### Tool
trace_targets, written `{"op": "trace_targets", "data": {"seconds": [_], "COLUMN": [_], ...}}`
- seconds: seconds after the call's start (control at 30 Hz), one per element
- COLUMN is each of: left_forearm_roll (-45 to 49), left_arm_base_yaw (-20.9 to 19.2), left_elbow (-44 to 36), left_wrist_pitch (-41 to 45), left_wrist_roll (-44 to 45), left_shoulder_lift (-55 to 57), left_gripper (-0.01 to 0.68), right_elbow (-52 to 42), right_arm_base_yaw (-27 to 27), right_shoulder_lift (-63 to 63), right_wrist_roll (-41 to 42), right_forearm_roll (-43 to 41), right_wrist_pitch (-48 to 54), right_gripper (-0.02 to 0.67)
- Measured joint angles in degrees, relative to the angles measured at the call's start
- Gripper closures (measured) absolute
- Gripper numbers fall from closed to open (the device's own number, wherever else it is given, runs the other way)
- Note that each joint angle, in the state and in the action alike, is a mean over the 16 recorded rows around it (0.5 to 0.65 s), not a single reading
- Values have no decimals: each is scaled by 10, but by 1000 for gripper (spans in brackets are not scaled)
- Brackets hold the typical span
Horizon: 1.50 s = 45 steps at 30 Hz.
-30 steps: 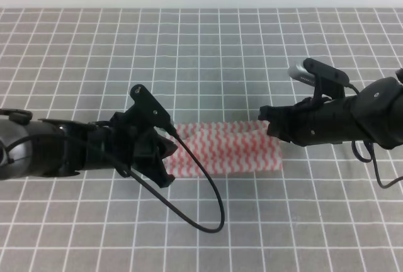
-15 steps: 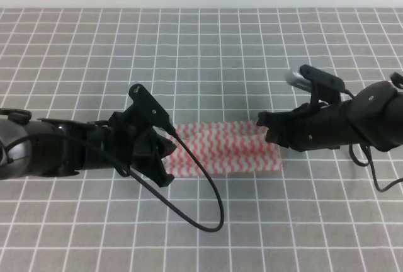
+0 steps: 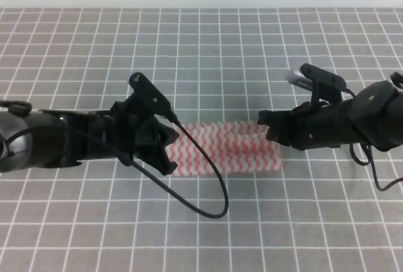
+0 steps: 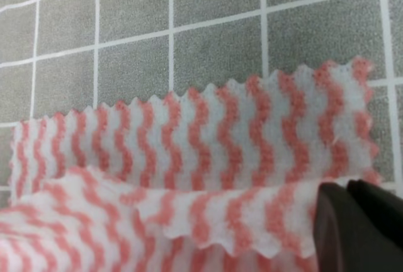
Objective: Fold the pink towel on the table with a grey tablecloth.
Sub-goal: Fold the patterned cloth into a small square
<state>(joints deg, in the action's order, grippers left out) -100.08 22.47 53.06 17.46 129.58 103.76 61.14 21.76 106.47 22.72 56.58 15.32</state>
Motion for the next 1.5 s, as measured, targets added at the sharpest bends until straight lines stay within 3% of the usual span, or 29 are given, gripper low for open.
{"op": "trace_targets", "data": {"seconds": [1.13, 1.33, 1.5], "left_forearm_roll": [0, -3, -5], "left_arm_base_yaw": [0, 0, 0], "left_elbow": [10, 11, 20], "left_wrist_pitch": [-22, -22, -28], "left_wrist_roll": [25, 45, 52], "left_shoulder_lift": [-2, -3, -3], "left_gripper": [666, 579, 480], "right_elbow": [30, 30, 30], "right_arm_base_yaw": [-9, -9, -9], "right_shoulder_lift": [23, 22, 22], "right_wrist_roll": [0, 0, 0], "right_forearm_roll": [-1, 5, 9], "right_wrist_pitch": [21, 16, 9], "right_gripper": [664, 649, 569]}}
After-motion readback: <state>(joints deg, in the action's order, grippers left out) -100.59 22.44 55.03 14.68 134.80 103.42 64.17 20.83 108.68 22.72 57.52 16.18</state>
